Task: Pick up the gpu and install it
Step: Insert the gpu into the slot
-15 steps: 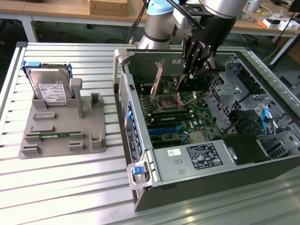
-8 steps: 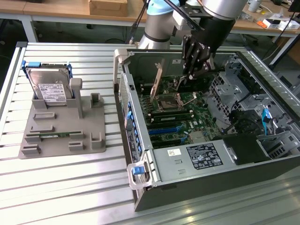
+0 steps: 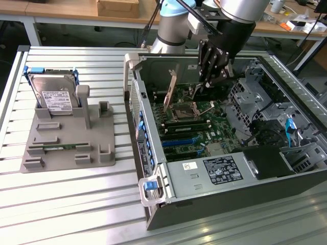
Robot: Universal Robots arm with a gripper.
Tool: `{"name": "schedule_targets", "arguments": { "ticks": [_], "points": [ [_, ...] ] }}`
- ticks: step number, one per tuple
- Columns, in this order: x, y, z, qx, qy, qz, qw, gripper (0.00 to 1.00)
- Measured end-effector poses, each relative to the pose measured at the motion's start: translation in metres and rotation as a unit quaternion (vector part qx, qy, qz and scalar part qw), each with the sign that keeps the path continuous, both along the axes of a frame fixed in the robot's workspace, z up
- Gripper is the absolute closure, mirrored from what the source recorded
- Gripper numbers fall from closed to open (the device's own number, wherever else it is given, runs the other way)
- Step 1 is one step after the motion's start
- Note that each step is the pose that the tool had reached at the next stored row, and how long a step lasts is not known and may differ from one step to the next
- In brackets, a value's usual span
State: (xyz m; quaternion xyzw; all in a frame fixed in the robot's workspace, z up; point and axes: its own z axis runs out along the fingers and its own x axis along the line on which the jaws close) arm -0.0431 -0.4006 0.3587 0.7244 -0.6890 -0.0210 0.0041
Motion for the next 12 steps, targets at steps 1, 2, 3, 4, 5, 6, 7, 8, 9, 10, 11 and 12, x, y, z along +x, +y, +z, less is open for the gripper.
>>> {"name": "schedule_targets", "arguments": {
  "ticks": [1, 2, 3, 4, 5, 6, 7, 8, 9, 10, 11, 12],
  "points": [
    [0.0000, 0.0000, -0.0003, 0.0000, 0.0000, 0.000, 1.0000, 0.73],
    [0.0000, 0.0000, -0.0006, 0.0000, 0.0000, 0.000, 1.0000, 0.73],
    [0.0000, 0.0000, -0.0009, 0.0000, 0.0000, 0.000, 1.0000, 0.73],
    [0.0000, -0.0001, -0.0013, 0.0000, 0.0000, 0.000, 1.0000, 0.73],
    [0.0000, 0.0000, -0.0016, 0.0000, 0.0000, 0.000, 1.0000, 0.73],
    [0.0000, -0.0001, -0.0018, 0.0000, 0.0000, 0.000, 1.0000, 0.73],
    [0.0000, -0.0001, -0.0020, 0.0000, 0.0000, 0.000, 1.0000, 0.73],
    [0.0000, -0.0001, -0.0022, 0.0000, 0.0000, 0.000, 1.0000, 0.73],
    [0.0000, -0.0001, -0.0024, 0.0000, 0.0000, 0.000, 1.0000, 0.73],
    [0.0000, -0.0001, -0.0027, 0.0000, 0.0000, 0.000, 1.0000, 0.73],
    [0.0000, -0.0001, -0.0029, 0.0000, 0.0000, 0.000, 1.0000, 0.73],
    [0.0000, -0.0001, -0.0033, 0.0000, 0.0000, 0.000, 1.0000, 0.73]
  ]
}}
